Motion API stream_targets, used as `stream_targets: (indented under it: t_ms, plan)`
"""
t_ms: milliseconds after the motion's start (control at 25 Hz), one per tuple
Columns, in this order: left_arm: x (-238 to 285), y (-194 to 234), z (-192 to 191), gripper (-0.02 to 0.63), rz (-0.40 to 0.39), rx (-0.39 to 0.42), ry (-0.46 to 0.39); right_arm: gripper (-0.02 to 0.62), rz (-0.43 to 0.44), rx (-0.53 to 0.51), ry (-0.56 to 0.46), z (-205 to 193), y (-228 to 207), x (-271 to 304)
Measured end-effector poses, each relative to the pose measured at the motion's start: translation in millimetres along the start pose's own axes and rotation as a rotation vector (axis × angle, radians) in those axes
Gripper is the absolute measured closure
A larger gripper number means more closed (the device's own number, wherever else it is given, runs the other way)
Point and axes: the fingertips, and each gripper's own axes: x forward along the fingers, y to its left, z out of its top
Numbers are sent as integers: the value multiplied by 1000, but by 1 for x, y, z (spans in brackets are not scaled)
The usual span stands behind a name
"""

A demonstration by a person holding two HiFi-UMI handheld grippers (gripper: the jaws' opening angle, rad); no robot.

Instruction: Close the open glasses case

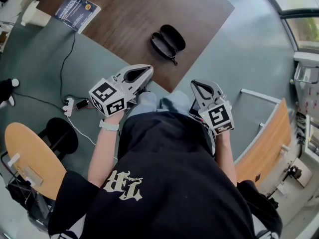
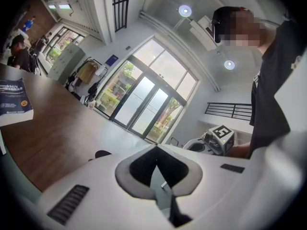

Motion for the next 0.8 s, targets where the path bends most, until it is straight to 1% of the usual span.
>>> stream_targets:
  t_ms: [120, 240, 360, 520, 640, 800]
  plan:
    - [5, 0, -2, 600, -17, 40, 41, 607, 3, 3, 29, -5, 5, 4]
    - [9, 1, -5, 600, -31, 57, 70, 607, -7, 23, 53, -11, 4, 10]
    - [9, 7, -15, 600, -30, 47, 87, 607, -2, 35, 58, -16, 7, 19]
    - [8, 18, -30, 600, 2, 33, 119, 607, -1, 46, 69, -23, 5, 24]
    - [12, 23, -34, 600, 13, 31, 120, 607, -7, 71, 48, -26, -5, 26]
    - [24, 27, -40, 600, -8, 53, 137, 607, -14, 116, 1, -30, -15, 36]
